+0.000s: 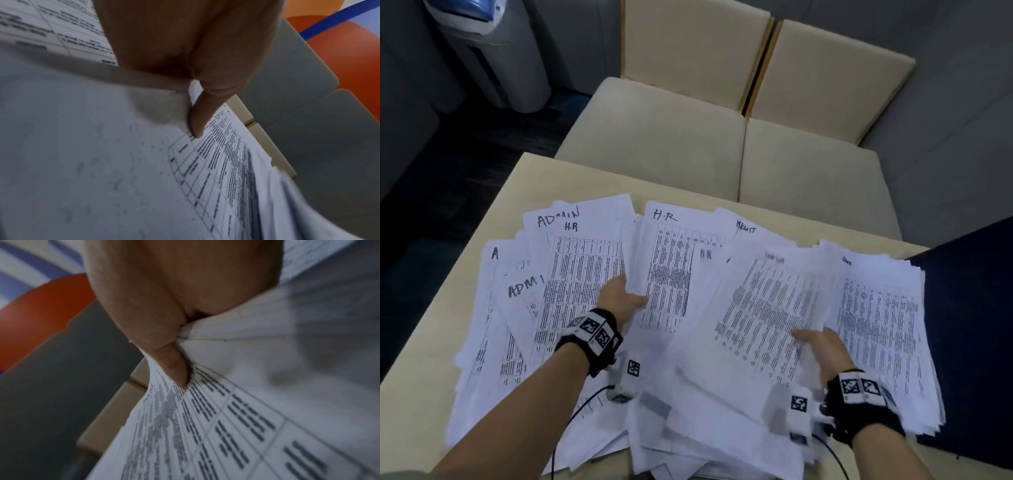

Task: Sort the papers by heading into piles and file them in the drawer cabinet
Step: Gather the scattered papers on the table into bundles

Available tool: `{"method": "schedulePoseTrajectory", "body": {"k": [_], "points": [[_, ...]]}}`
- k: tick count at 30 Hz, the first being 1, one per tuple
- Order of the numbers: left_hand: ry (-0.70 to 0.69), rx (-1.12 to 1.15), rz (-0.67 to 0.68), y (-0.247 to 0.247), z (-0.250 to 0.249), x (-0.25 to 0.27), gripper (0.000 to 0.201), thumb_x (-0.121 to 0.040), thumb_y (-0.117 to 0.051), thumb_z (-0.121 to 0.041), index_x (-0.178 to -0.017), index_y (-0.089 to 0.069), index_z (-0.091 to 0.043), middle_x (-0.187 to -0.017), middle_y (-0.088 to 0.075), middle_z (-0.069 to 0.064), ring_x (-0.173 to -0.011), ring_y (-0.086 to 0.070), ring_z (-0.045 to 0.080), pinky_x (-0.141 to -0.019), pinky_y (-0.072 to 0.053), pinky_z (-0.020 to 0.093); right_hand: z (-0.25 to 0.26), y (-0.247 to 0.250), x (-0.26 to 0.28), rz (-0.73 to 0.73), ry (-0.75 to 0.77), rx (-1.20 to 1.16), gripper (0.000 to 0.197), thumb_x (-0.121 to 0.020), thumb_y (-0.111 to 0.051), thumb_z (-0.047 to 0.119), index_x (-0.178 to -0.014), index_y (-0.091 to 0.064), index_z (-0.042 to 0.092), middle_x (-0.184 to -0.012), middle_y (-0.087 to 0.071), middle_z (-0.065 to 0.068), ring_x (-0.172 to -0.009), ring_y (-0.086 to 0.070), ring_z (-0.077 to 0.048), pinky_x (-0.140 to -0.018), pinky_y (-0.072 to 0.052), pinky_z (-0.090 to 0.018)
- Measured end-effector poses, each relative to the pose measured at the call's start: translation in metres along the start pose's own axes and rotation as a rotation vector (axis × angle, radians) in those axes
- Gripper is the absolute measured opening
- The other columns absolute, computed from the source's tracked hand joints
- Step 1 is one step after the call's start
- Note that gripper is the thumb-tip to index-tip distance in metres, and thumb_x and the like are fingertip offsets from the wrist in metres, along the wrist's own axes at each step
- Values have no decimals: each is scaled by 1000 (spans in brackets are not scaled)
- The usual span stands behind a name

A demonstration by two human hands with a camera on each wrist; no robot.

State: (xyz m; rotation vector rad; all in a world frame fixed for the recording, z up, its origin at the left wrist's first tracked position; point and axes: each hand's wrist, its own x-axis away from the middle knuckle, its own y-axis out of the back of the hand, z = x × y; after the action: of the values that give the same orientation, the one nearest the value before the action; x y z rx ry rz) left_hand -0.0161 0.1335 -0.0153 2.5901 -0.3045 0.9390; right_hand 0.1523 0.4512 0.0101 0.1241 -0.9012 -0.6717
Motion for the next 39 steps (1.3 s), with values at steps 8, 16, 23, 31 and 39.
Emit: {"method": "schedulePoseTrajectory", "body": {"k": [8, 16, 23, 31, 39], "points": [[-45, -255, 174, -17, 9, 25, 32, -78, -77, 0, -105, -62, -3, -98, -69, 9, -96, -67, 31, -80, -55, 37, -19, -36, 22, 54, -70, -132, 71, -94, -64, 14, -154, -26, 4, -157, -33, -10, -144, -30, -29, -116, -23, -42], [-88, -261, 37, -29, 7, 30, 59, -93, -63, -37, -138, -42, -4, -135, -54, 13, -122, -54, 30, -101, -45, 40, -8, -45, 18, -1, -23, -105, 55, -98, -58, 8, -148, -36, 4, -146, -47, -15, -132, -46, -33, -108, -36, -40], [-71, -360, 256, -63, -1, 50, 60, -101, -42, -44, -139, -30, 0, -140, -47, 17, -124, -52, 33, -105, -44, 45, -14, -39, 7, 4, -54, -115, 100, -84, -78, 25, -154, -9, 8, -159, -22, -15, -143, -29, -35, -112, -31, -48], [-479, -236, 355, -91, -19, 94, 48, -98, -48, -48, -61, -37, -19, -63, -39, -2, -56, -37, 6, -62, -34, 23, -36, -17, 2, 140, -120, -216, 53, -73, -83, 14, -120, -63, -2, -106, -73, -22, -93, -72, -38, -77, -59, -46], [-189, -108, 278, -83, -8, 73, 81, -65, -79, -62, -129, -49, -21, -125, -57, -10, -115, -58, 16, -107, -42, 41, -15, -9, 17, 68, 137, -88, 42, -86, -75, 16, -120, -54, 2, -117, -63, -7, -107, -59, -27, -98, -46, -40]]}}
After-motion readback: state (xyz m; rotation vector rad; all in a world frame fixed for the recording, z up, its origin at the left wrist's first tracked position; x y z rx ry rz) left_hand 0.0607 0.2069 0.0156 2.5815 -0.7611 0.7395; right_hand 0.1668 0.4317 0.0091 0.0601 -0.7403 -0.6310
